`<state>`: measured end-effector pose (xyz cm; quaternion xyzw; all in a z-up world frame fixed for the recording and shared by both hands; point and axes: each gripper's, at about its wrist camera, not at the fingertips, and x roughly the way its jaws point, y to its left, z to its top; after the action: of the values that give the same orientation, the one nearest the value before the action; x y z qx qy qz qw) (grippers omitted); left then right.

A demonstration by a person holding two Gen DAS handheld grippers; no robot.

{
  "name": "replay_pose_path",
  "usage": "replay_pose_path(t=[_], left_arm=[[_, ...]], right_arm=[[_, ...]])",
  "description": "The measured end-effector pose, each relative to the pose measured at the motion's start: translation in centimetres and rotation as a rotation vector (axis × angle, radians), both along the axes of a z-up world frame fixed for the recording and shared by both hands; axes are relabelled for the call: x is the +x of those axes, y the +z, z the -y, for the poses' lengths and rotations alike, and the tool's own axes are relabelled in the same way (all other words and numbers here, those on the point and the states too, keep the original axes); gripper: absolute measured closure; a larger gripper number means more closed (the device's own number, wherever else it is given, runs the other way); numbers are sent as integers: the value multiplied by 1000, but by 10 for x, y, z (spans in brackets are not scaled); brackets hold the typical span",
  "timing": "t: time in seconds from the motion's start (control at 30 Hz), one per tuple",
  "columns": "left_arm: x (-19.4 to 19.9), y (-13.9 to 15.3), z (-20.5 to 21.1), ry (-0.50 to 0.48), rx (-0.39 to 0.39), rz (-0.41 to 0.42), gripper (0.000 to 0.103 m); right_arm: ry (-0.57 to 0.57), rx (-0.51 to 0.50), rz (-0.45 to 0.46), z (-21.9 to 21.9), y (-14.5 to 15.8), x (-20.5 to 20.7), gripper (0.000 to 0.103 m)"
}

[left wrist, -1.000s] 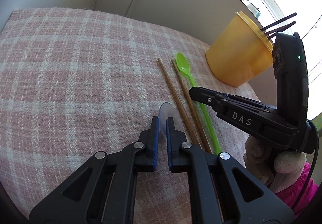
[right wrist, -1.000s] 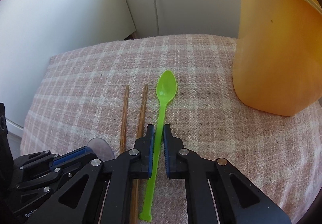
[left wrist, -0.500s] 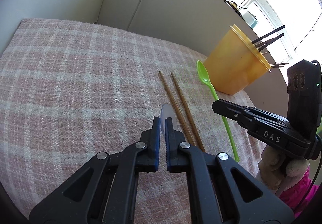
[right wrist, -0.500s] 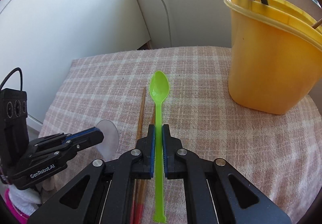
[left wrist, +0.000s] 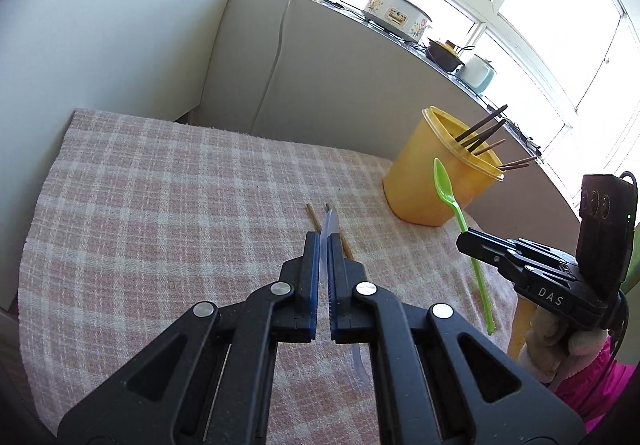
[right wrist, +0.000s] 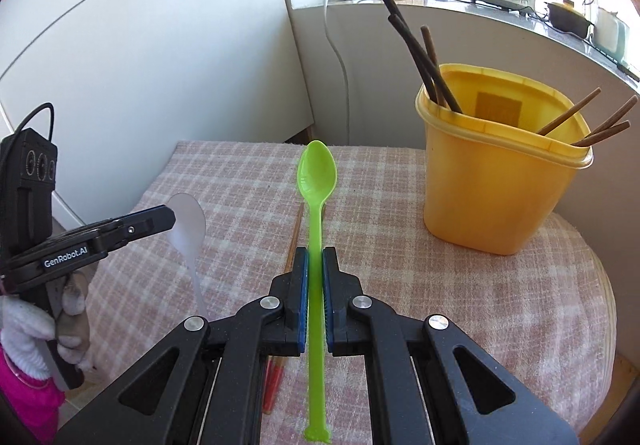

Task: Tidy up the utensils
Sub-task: 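Lift both spoons upright and carry them over the yellow container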

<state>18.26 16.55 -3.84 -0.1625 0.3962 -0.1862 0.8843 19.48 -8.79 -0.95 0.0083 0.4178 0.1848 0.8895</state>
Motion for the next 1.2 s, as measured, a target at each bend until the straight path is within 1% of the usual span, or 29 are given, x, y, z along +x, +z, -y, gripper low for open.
replay_pose_path(t=[0.17, 0.23, 0.37, 0.4, 0.53, 0.8, 1.2], left_arm=[[-9, 22, 3, 0, -14, 50, 102], [-9, 35, 11, -4, -15, 78, 102], [-13, 59, 14, -20, -25, 134, 102], [-11, 66, 25, -26, -23, 150, 102], [-9, 86, 42, -52, -30, 197, 102], [10, 114, 80, -99, -46, 251, 102], [50, 154, 131, -160, -54, 319, 102]], right_arm=[[-16, 26, 32, 14, 15, -7, 98], [-18, 27, 53, 19, 22, -11, 98], [-18, 24, 106, 26, 40, -18, 98], [-19, 27, 118, 29, 44, -18, 98], [-33, 48, 162, 42, 61, -19, 98], [-75, 57, 232, 66, 87, -13, 98], [-113, 94, 295, 106, 123, 9, 98]])
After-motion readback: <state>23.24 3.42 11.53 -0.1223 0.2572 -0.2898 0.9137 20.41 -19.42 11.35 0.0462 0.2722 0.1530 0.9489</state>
